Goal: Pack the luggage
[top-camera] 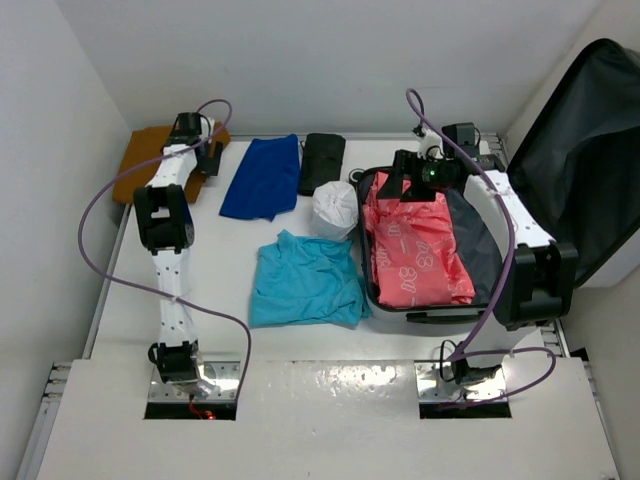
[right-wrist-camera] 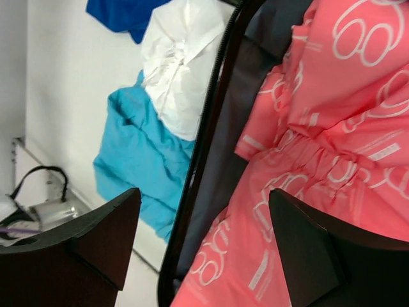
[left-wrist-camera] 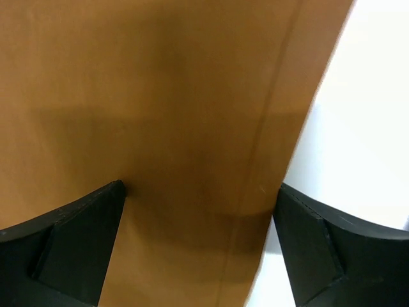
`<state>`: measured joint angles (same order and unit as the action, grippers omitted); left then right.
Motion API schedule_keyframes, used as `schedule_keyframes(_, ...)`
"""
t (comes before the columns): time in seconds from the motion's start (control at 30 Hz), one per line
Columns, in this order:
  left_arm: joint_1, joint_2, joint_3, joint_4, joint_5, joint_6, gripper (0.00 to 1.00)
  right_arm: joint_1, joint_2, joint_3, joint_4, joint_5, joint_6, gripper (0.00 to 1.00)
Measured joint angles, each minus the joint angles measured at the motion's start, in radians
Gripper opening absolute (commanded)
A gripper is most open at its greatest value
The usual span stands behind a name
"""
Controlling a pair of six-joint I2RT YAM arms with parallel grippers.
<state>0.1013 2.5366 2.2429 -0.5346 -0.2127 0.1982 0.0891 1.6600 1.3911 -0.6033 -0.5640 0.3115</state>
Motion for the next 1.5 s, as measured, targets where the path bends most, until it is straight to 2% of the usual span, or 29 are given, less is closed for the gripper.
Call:
schedule_keyframes(0.1,0.026,0.031,0.054,-0.030,0.042,-0.034,0.91,0.000,0.011,0.042,-0.035,-0.026,0.010,0.81)
schedule_keyframes(0.13,0.035,0.035,0.061,-0.038,0.061,-0.045,0.87,0.000,0.015,0.056,-0.040,-0.035,0.012,0.81)
schedule_keyframes(0.17,0.043,0.039,0.066,-0.042,0.075,-0.054,0.76,0.000,0.019,0.072,-0.048,-0.046,0.016,0.81)
schedule_keyframes(0.37,0.056,0.052,0.096,-0.065,0.111,-0.087,0.51,0.000,0.029,0.097,-0.068,-0.094,0.037,0.81)
schedule_keyframes(0.43,0.056,0.065,0.120,-0.082,0.110,-0.098,0.48,0.001,0.032,0.097,-0.076,-0.105,0.041,0.80)
schedule_keyframes(0.47,0.056,0.069,0.129,-0.090,0.109,-0.103,0.29,0.002,0.035,0.097,-0.079,-0.111,0.042,0.80)
schedule_keyframes(0.57,0.056,0.073,0.137,-0.097,0.100,-0.121,0.04,0.011,0.038,0.097,-0.082,-0.131,0.047,0.80)
schedule_keyframes(0.6,0.056,0.071,0.134,-0.097,0.101,-0.124,0.00,0.014,0.038,0.097,-0.082,-0.138,0.046,0.80)
schedule_keyframes(0.77,0.063,0.018,0.053,-0.072,0.154,-0.121,0.00,0.058,0.038,0.097,-0.076,-0.152,0.055,0.82)
schedule_keyframes(0.87,0.080,-0.039,-0.015,-0.087,0.238,-0.121,0.00,0.090,0.036,0.083,-0.028,-0.150,0.113,0.89)
schedule_keyframes(1.03,0.113,-0.182,-0.204,-0.096,0.407,-0.140,0.00,0.184,-0.002,-0.060,0.208,-0.073,0.290,0.92)
schedule_keyframes(1.13,0.119,-0.275,-0.326,-0.111,0.493,-0.175,0.00,0.277,0.018,-0.084,0.308,-0.002,0.401,0.92)
schedule_keyframes(1.33,0.115,-0.417,-0.540,-0.091,0.640,-0.261,0.00,0.428,0.210,0.057,0.452,0.143,0.582,0.93)
schedule_keyframes(1.5,0.116,-0.542,-0.739,-0.043,0.731,-0.328,0.00,0.520,0.436,0.270,0.463,0.245,0.659,0.94)
